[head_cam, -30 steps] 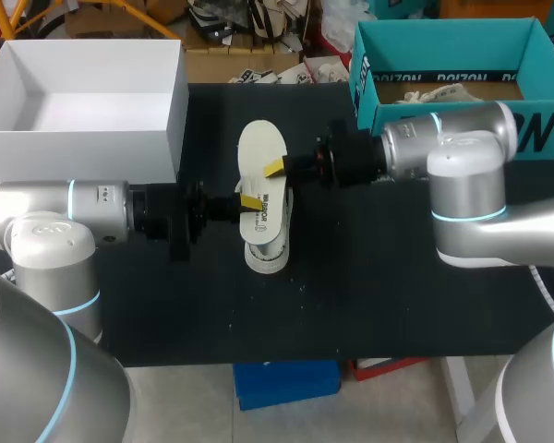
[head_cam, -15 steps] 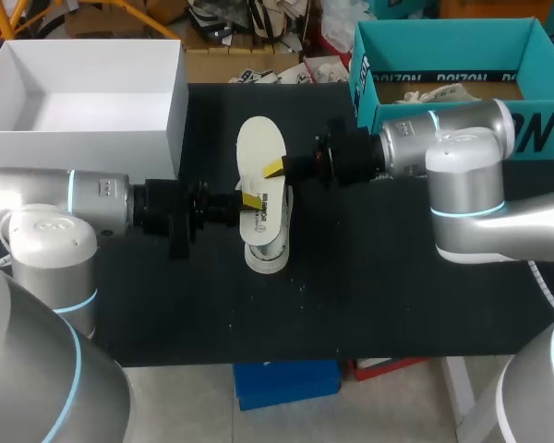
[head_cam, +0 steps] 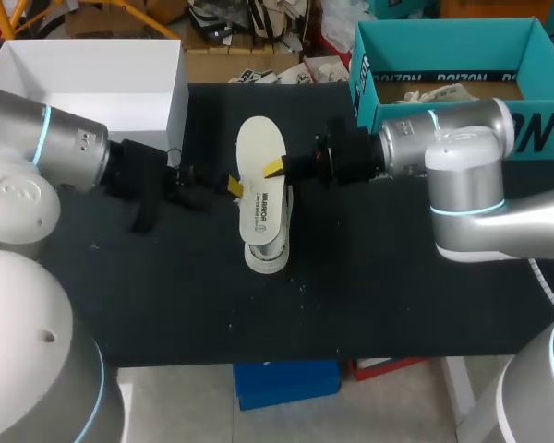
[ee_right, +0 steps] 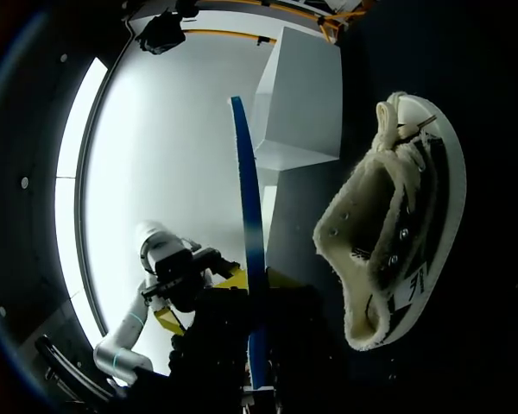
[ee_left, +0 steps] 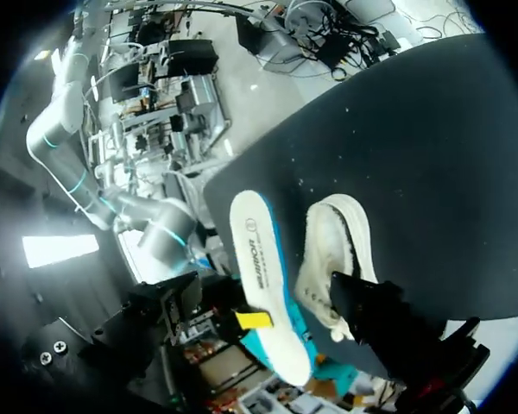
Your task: Take the shoe out of the shoebox, open the shoe tongue, remove and reinsert the insole, then place the shoe into the shoebox
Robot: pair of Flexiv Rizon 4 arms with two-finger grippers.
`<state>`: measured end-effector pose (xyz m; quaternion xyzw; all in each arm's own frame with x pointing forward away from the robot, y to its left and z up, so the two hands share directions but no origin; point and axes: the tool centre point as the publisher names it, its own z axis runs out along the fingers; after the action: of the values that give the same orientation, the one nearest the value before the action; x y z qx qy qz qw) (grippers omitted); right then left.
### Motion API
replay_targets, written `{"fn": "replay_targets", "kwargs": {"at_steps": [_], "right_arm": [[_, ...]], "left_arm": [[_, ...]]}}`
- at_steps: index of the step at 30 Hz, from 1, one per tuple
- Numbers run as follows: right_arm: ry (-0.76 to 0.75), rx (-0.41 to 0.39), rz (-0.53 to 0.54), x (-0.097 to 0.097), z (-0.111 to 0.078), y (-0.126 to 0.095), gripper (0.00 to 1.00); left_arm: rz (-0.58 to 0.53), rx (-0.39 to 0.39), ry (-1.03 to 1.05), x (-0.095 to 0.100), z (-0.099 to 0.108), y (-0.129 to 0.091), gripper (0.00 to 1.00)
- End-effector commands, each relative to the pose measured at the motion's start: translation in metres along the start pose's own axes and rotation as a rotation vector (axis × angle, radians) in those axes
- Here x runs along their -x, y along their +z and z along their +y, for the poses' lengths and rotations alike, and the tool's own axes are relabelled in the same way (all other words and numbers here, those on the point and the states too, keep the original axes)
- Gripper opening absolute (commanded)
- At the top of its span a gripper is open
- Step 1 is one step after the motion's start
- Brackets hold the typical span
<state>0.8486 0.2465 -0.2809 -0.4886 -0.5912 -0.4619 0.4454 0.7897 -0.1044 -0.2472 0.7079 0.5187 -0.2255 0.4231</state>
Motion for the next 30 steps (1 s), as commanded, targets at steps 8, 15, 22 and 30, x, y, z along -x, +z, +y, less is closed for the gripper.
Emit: {"fn": "replay_targets", "kwargs": {"at_steps": [8,15,22,30], "right_arm": [[0.000,0.002,0.000,0.000,0.000,0.001,0.00],[0.000,0.002,0.000,0.000,0.000,0.001,0.00],[0.000,0.002,0.000,0.000,0.000,0.001,0.00],[0.000,0.002,0.000,0.000,0.000,0.001,0.00]], "left_arm": [[0.613,-0.070,0.294,0.016,-0.001,-0.010,1.00],[0.613,-0.070,0.294,0.016,-0.001,-0.010,1.00],[0.778,-0.183,0.047,0.014,0.010,0.016,1.00],[0.962,-0.248,-0.136,0.018,0.021,0.033,1.00]]}}
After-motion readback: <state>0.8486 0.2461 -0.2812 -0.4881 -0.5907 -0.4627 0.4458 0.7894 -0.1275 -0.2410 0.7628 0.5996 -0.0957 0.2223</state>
